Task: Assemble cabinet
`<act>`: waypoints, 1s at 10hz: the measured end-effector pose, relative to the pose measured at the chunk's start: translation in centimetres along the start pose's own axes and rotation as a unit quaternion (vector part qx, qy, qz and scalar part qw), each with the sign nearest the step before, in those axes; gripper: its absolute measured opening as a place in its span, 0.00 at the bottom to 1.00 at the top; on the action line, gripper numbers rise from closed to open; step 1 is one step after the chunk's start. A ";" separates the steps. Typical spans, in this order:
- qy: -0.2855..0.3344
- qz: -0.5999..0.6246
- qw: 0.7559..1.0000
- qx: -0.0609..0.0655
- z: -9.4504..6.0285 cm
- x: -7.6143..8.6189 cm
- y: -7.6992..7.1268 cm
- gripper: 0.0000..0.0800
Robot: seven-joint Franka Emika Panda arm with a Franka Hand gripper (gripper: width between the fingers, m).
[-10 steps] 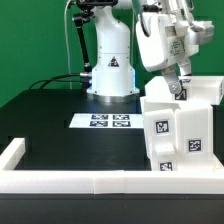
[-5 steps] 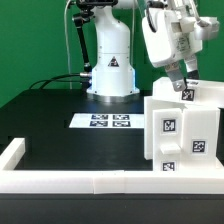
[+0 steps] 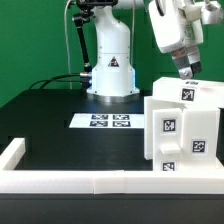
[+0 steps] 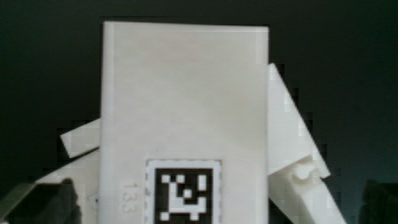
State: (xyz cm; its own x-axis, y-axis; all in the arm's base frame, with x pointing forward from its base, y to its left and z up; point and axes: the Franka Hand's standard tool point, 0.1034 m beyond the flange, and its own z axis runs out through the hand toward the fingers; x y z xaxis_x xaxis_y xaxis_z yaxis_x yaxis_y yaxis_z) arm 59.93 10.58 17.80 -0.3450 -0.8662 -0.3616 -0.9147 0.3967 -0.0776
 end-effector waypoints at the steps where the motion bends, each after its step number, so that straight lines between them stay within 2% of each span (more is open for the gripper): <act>1: -0.002 -0.087 0.996 -0.009 -0.1 0.3 -0.1 1.00; 3: -0.011 -0.198 0.980 -0.028 -0.3 0.1 -0.4 1.00; 5: -0.023 -0.335 0.941 -0.044 -0.1 0.4 -0.6 1.00; 9: -0.027 -0.464 0.884 -0.043 -0.1 0.5 -0.6 1.00; 10: -0.030 -0.562 0.825 -0.052 -0.2 0.5 -0.6 1.00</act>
Offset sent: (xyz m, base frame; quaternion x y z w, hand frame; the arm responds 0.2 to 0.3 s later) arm 0.0097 0.0093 0.0038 -0.0415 -0.0777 -0.2639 0.9605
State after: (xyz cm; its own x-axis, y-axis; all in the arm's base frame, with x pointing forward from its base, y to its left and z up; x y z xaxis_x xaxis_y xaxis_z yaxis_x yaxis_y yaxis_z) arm 60.22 9.82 17.87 0.7411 -0.6518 -0.1612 -0.6644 -0.6771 -0.3165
